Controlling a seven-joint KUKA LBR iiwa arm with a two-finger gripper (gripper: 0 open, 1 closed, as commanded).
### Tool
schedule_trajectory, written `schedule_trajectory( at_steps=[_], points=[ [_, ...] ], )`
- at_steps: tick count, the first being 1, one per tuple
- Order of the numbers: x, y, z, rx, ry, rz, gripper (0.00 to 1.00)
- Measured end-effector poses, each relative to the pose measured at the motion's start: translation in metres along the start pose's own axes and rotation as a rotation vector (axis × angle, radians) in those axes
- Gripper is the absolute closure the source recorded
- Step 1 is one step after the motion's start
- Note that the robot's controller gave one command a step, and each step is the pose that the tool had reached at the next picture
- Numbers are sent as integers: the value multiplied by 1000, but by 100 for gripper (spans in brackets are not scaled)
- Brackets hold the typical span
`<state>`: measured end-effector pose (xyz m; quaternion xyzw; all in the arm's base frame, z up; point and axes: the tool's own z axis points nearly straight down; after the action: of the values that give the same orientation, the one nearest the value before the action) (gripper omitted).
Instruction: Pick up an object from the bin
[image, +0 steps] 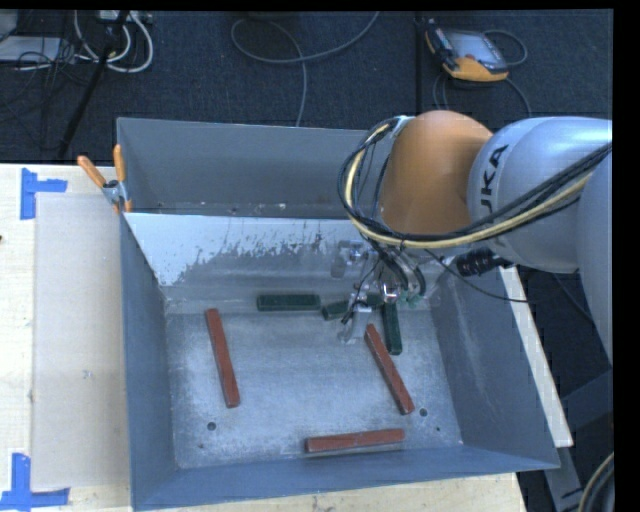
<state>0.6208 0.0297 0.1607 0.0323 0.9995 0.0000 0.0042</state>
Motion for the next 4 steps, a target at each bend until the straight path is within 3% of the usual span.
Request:
schedule_trajectory(
  at_steps=[1,2,3,4],
  points=[
    [11,-17,3,1,10,8,0],
    [81,-48,2,0,12,-166,0],
    [-4,-97,76,-1,9,-368,0],
    [-3,-135,87,-3,7,-831,0]
  ],
)
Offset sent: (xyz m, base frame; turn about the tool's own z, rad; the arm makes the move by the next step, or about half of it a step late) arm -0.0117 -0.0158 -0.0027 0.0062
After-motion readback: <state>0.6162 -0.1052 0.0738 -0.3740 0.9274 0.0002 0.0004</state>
